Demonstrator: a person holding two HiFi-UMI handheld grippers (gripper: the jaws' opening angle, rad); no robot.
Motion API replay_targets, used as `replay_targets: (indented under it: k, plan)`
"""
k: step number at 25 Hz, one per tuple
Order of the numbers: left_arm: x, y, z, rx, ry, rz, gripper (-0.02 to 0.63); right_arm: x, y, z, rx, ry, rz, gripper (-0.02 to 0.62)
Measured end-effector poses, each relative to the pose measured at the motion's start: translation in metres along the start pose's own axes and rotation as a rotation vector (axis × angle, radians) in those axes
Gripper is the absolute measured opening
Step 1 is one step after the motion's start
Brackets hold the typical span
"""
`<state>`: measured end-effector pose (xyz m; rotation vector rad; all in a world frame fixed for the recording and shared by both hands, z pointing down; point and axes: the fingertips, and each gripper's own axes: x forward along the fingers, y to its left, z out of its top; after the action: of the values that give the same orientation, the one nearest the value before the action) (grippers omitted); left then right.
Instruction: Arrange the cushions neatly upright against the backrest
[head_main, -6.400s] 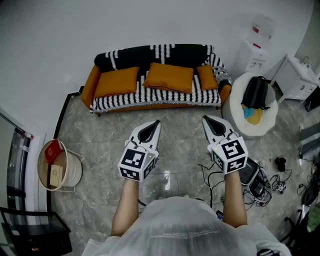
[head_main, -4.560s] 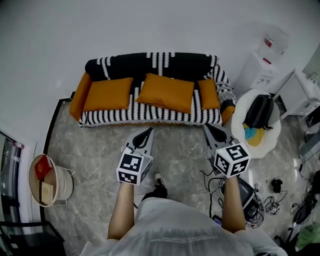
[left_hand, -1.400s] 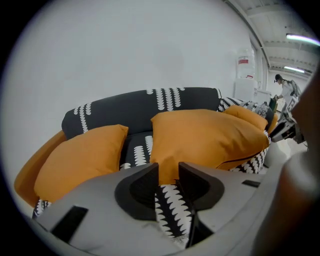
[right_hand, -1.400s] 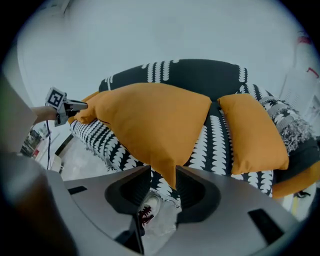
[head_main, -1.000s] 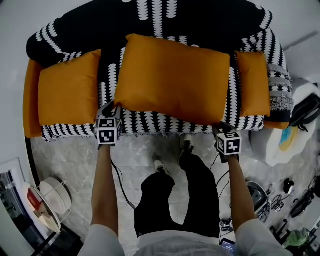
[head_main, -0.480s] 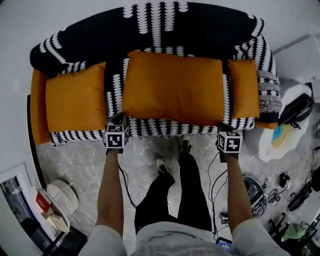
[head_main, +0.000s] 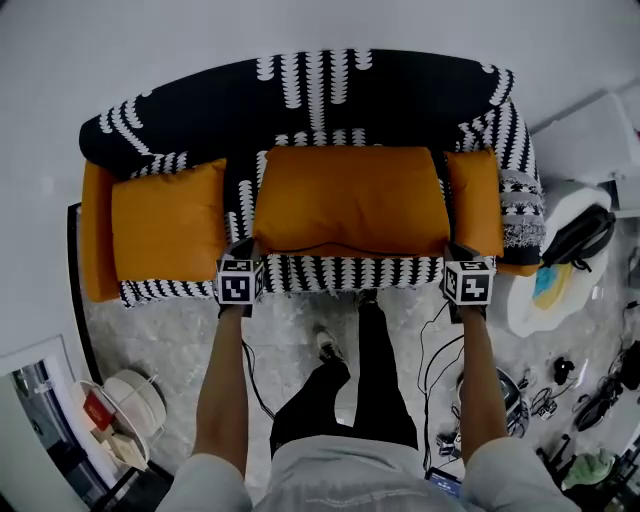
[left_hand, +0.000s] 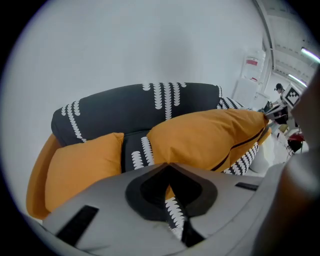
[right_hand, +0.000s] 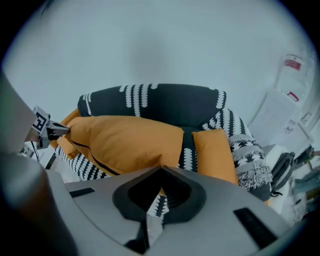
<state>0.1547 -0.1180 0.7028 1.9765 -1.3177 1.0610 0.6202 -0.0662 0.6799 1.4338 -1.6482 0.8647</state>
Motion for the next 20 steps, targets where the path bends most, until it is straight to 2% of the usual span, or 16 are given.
replay_targets:
  k: [4, 11, 15, 20]
  plan:
    - [-0.009, 0.001, 0.036, 0.005, -0.001, 0.009, 0.031, -0.004, -0.012, 0.045, -0.016, -0.029, 0.007, 0.009]
    - [-0.010, 0.009, 0.108, -0.058, -0.048, 0.054, 0.031, 0.000, -0.040, 0.132, -0.063, -0.064, 0.046, 0.009]
    - [-0.002, 0.023, 0.145, -0.077, -0.079, 0.102, 0.031, 0.012, -0.046, 0.180, -0.093, -0.089, 0.067, 0.009]
    - [0.018, 0.046, 0.183, -0.123, -0.075, 0.159, 0.031, 0.029, -0.053, 0.228, -0.098, -0.131, 0.086, 0.009]
